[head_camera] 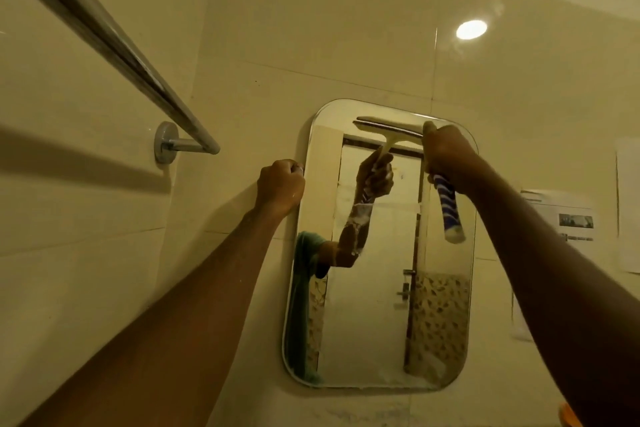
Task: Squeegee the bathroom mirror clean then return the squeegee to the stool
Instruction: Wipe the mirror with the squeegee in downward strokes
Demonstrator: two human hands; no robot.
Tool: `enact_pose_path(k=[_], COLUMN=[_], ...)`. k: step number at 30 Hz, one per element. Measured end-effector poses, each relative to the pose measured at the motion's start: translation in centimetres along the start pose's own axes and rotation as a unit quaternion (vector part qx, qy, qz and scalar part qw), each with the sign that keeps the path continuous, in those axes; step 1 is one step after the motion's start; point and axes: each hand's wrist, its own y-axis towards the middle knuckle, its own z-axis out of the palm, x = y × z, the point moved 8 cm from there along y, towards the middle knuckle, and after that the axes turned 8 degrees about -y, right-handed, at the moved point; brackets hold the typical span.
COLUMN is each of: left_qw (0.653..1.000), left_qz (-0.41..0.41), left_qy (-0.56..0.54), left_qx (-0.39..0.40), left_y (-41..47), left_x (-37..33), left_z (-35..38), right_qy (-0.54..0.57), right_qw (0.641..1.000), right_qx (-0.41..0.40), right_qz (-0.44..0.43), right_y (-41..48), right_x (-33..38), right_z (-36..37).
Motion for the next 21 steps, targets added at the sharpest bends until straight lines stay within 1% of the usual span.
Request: enact_pose_path(k=[4,7,9,10,13,14,16,19,21], left_qw=[0.999,0.998,0.996,0.995,0.991,0.989,0.985,0.972,0.969], left_qz=[-0.014,-0.030,-0.035,-0.037,-0.051,-0.057,-0.070,-0.108,-0.111], left_qy=[-0.035,-0.061,-0.080,-0.089,-0.123,-0.134,-0.151,-0.201,-0.211], left_qx=[0.009,0.017,0.021,0.020,0.024,0.030,0.043,0.050,0.056], left_y=[0.0,-0.4,-0.7,-0.8,-1.1,-1.1,-1.1,-1.0,-0.7], left_x=[0.3,0.0,-0.4,-0.5,-0.3,-0.2,0.0,0.5,0.7], left_z=[-0.1,-0.2,-0.2,-0.2,-0.2,-0.1,0.1,0.1,0.3], right_qy=[-0.033,-0.006,-0.029,-0.034,-0.035,-0.033,-0.026,-0.021,-0.042], right_qw=[0.999,0.997,0.996,0.996,0.997,0.997,0.998,0.999,0.998], right_qx=[0.032,0.068,0.085,0.079,0.023,0.015,0.020,0.031,0.024], right_qz=[-0.013,0.024,0.008,-0.009,-0.063,-0.072,-0.062,-0.026,-0.046], right_y=[-4.3,-7.9,-7.8,-7.0,-2.6,-1.4,0.2,-0.7,-3.1], right_x=[-3.4,-5.9,-4.8,-3.5,1.6,3.4,5.6,4.6,2.8], right_z=[4.6,6.8,6.3,5.4,2.1,1.4,1.0,2.3,4.3])
